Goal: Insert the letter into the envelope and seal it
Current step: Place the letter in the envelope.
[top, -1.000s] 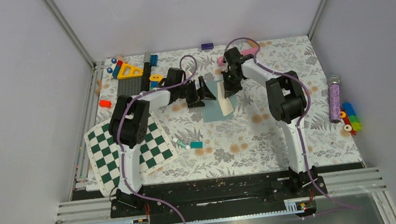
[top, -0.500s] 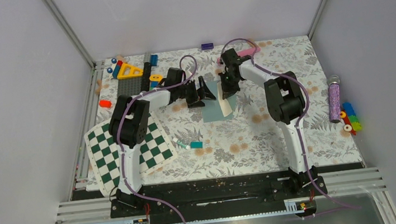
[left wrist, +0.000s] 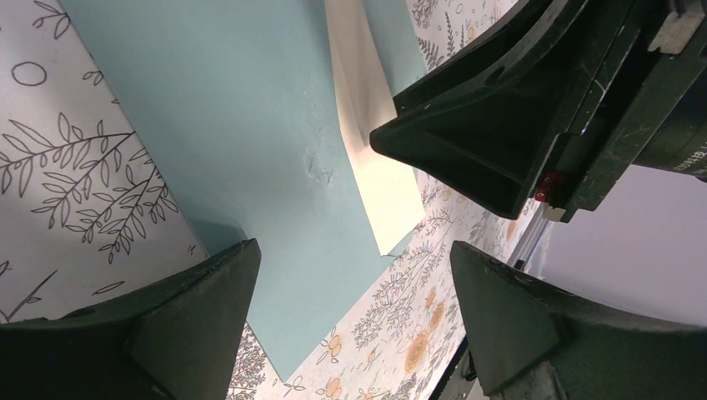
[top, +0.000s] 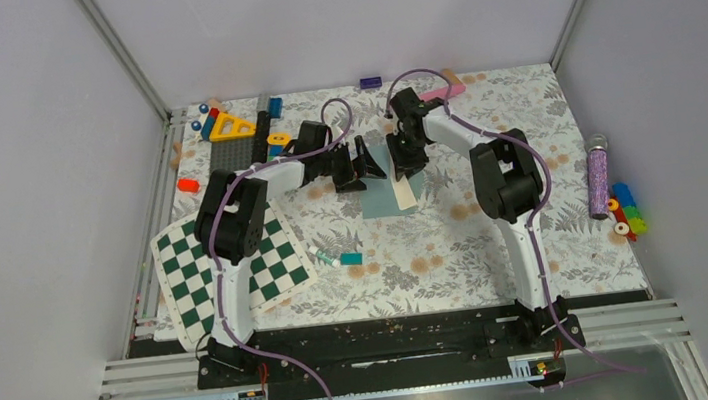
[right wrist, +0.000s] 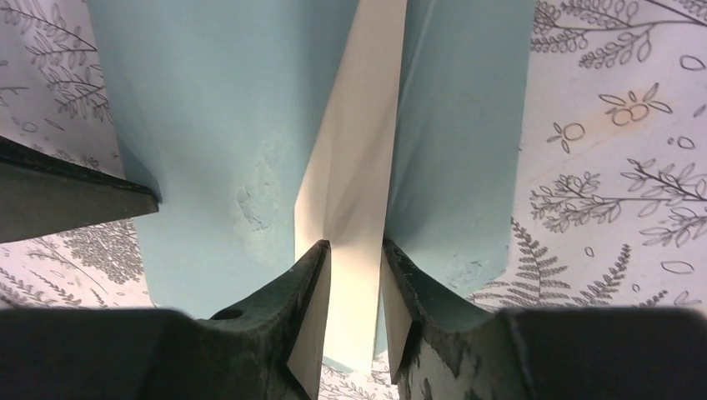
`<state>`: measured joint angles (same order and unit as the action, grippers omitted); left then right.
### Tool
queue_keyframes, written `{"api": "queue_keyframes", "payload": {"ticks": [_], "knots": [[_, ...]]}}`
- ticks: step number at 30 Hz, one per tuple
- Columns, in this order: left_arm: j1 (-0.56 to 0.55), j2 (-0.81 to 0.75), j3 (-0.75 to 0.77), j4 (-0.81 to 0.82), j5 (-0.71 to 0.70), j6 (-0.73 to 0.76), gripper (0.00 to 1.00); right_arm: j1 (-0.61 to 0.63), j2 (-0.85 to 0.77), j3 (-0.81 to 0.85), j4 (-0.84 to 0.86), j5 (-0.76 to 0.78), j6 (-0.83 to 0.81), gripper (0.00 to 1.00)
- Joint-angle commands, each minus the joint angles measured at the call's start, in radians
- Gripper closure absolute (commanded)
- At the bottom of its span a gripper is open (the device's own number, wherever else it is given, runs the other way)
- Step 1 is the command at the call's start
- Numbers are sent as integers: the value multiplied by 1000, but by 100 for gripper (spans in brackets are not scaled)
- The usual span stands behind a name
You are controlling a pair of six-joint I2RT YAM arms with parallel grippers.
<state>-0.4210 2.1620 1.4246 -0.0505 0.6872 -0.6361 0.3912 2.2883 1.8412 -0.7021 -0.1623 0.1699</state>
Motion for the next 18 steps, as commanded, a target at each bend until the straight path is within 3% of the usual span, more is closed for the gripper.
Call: {"api": "queue_keyframes", "payload": {"ticks": [1, 18], "knots": [[4, 23, -28, -57, -81, 25, 10, -14, -55, 45, -82, 36, -53, 63], [6, 26, -26, -56, -85, 22, 10, -13, -85, -74, -68, -98, -20, 62]]}}
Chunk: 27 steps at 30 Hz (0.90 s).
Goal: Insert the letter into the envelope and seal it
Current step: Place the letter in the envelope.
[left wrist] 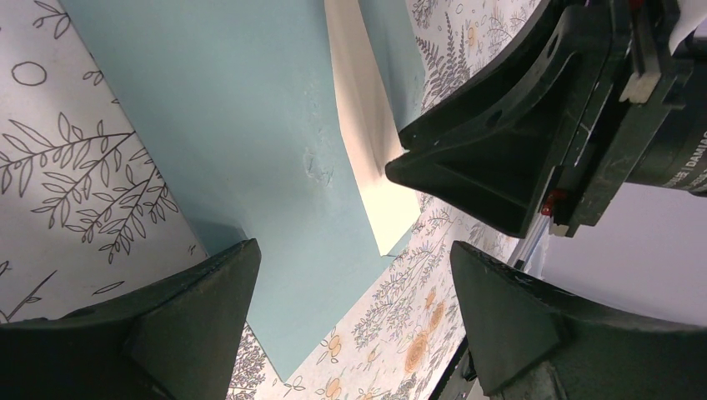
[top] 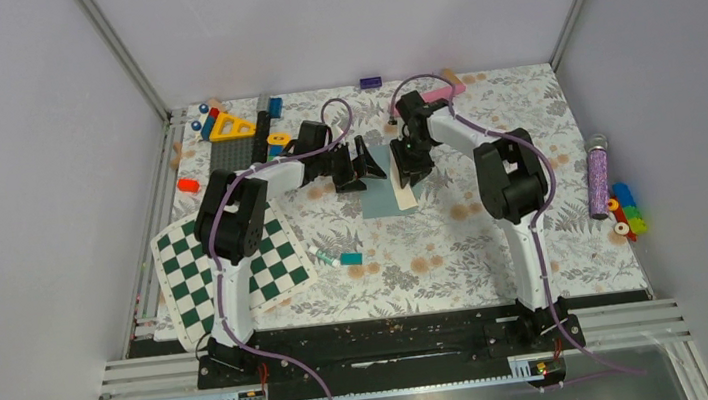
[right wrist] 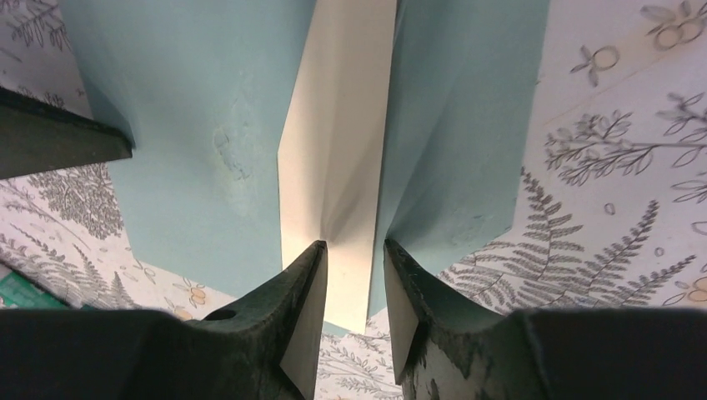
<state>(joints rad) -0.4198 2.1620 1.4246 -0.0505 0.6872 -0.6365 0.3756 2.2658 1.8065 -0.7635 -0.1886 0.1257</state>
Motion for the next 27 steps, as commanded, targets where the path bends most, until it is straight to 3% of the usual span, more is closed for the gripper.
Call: {"api": "queue_keyframes", "payload": {"ticks": [1, 16, 27], "knots": [[4, 27, -26, -54, -86, 22, 10, 5, -64, -43, -5, -77, 27, 62], [4, 24, -26, -56, -85, 20, 10, 64, -64, -52, -4, -89, 45, 62], [7, 18, -34, -54, -93, 21, 10, 40, -94, -43, -36, -75, -19, 61]]}}
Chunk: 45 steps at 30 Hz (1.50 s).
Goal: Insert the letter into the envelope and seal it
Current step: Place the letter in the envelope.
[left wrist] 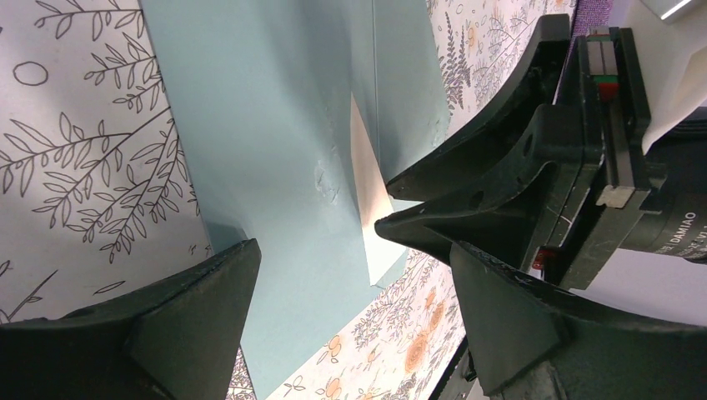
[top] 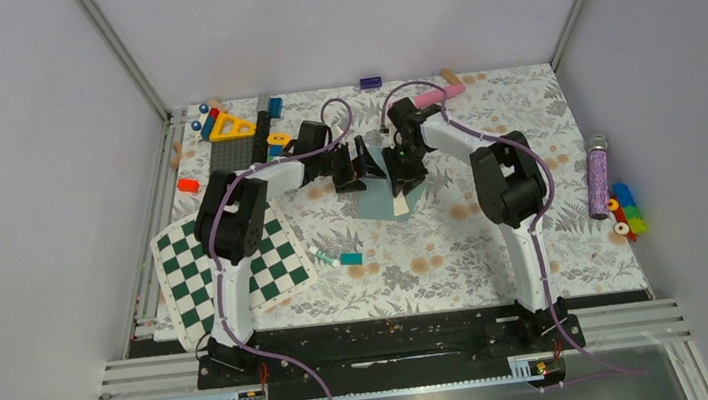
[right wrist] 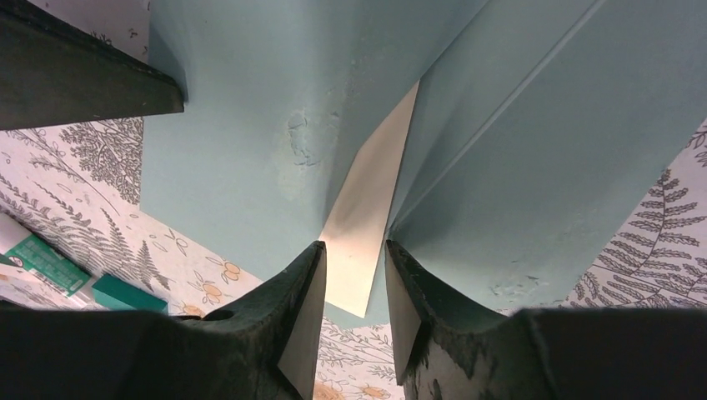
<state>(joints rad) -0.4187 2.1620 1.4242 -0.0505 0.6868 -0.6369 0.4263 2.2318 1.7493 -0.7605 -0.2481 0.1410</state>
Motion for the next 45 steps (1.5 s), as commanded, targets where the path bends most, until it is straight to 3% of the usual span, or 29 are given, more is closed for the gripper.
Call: {"api": "queue_keyframes", "payload": {"ticks": [1, 10, 28, 39, 45], "knots": [[6, 16, -35, -53, -92, 21, 10, -15, -59, 16, -39, -34, -34, 61], [9, 9, -39, -51, -96, 18, 10, -20, -4, -8, -62, -125, -27, 63], [11, 0, -47, -49, -104, 10, 10, -78, 10, -90, 74, -275, 180, 85], [11, -5, -49, -49, -108, 11, 10, -79, -29, -200, 180, -326, 290, 75], [11, -9, -50, -51, -111, 14, 10, -86, -75, -289, 287, -302, 365, 86]]}}
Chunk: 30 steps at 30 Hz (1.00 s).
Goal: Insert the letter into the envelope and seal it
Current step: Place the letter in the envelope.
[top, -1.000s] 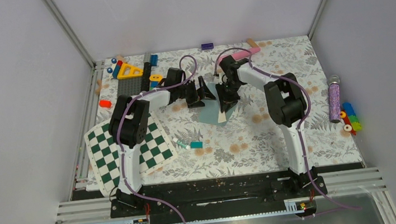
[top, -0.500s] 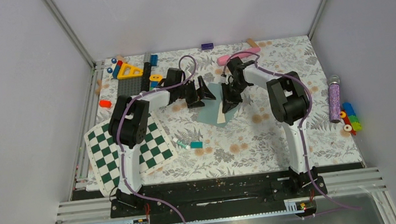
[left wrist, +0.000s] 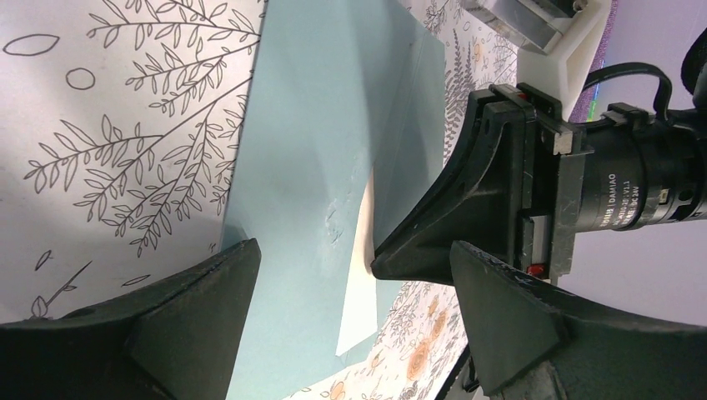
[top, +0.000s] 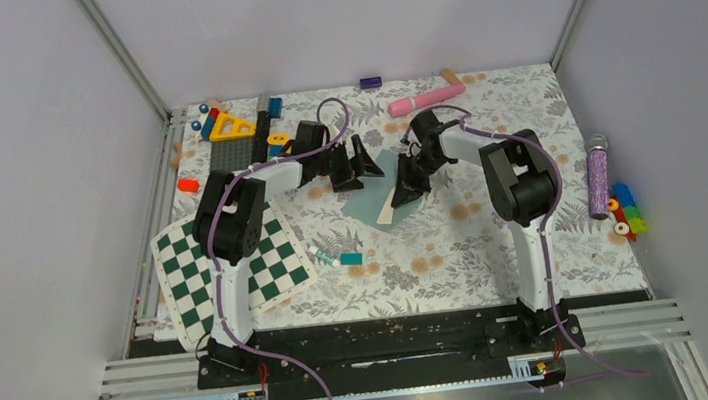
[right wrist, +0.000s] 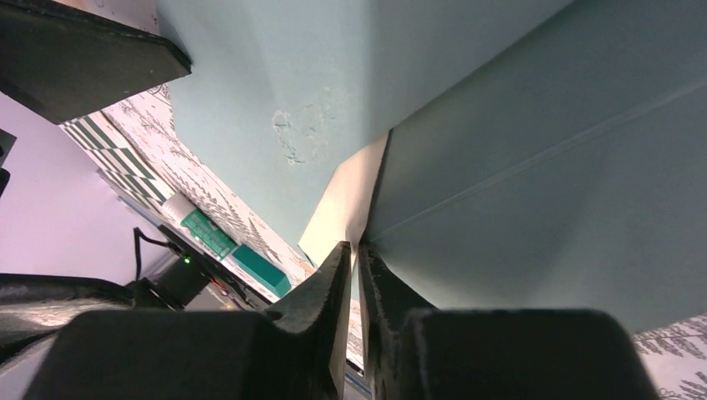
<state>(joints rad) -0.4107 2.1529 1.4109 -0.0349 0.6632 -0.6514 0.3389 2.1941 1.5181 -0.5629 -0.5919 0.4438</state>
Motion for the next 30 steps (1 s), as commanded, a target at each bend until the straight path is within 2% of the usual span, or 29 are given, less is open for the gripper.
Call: {"api": "queue_keyframes", "payload": {"ticks": [1, 3, 6, 8, 12, 16, 21, 30], "knots": [[3, 1, -37, -67, -88, 27, 10, -2, -43, -71, 108, 41, 73, 90], [3, 2, -39, -66, -86, 25, 10, -9, -56, -94, 143, 43, 95, 100], [3, 1, -41, -67, -86, 24, 10, -25, -84, -135, 223, 37, 138, 100], [4, -1, -42, -68, -89, 23, 10, -30, -90, -123, 204, 28, 120, 100], [9, -10, -45, -67, -91, 25, 10, -29, -133, -112, 118, 9, 2, 86], [12, -6, -43, -68, -91, 24, 10, -28, -147, -112, 32, 22, -115, 82], [12, -5, -48, -67, -97, 20, 10, -17, -159, -174, 80, 27, -92, 82], [12, -23, -60, -59, -101, 5, 7, 35, -162, -202, 140, 46, -36, 91]]}}
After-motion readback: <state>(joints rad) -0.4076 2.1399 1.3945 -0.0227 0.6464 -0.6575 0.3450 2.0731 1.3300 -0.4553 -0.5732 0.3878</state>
